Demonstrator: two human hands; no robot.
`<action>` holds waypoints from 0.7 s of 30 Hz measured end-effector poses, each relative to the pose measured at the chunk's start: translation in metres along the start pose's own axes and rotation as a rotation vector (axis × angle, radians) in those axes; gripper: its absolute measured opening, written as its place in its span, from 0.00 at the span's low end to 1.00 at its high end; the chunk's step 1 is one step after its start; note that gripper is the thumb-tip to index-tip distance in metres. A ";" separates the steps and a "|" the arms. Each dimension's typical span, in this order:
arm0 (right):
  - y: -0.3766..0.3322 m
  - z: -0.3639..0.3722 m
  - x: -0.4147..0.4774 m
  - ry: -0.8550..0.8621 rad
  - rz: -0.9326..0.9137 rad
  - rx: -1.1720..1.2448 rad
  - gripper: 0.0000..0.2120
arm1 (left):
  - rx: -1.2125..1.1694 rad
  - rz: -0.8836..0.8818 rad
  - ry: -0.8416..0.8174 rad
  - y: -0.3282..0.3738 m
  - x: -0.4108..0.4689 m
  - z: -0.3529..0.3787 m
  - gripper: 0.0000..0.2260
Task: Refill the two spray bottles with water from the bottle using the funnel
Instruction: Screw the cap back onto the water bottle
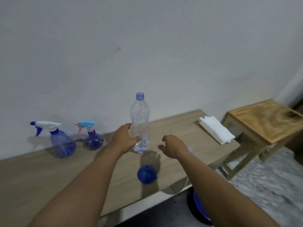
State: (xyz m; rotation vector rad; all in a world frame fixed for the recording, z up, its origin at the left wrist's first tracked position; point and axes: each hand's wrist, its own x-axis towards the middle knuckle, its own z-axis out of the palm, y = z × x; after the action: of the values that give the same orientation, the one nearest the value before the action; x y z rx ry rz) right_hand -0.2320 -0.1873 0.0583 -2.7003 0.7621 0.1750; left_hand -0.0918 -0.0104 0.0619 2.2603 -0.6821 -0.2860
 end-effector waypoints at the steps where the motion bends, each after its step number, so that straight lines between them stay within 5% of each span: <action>1: 0.013 0.000 0.004 -0.009 0.011 -0.003 0.23 | -0.018 -0.014 0.010 0.003 0.001 0.005 0.36; 8: 0.102 0.012 0.033 -0.095 0.066 -0.007 0.20 | -0.114 -0.114 0.129 0.014 0.011 0.035 0.47; 21: 0.175 0.044 0.063 -0.191 -0.012 -0.067 0.14 | -0.168 -0.184 0.315 0.028 0.014 0.066 0.35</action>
State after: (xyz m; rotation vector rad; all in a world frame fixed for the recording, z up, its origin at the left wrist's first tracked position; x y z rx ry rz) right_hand -0.2719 -0.3430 -0.0443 -2.7004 0.6942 0.4556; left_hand -0.1171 -0.0737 0.0362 2.1445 -0.2758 -0.0675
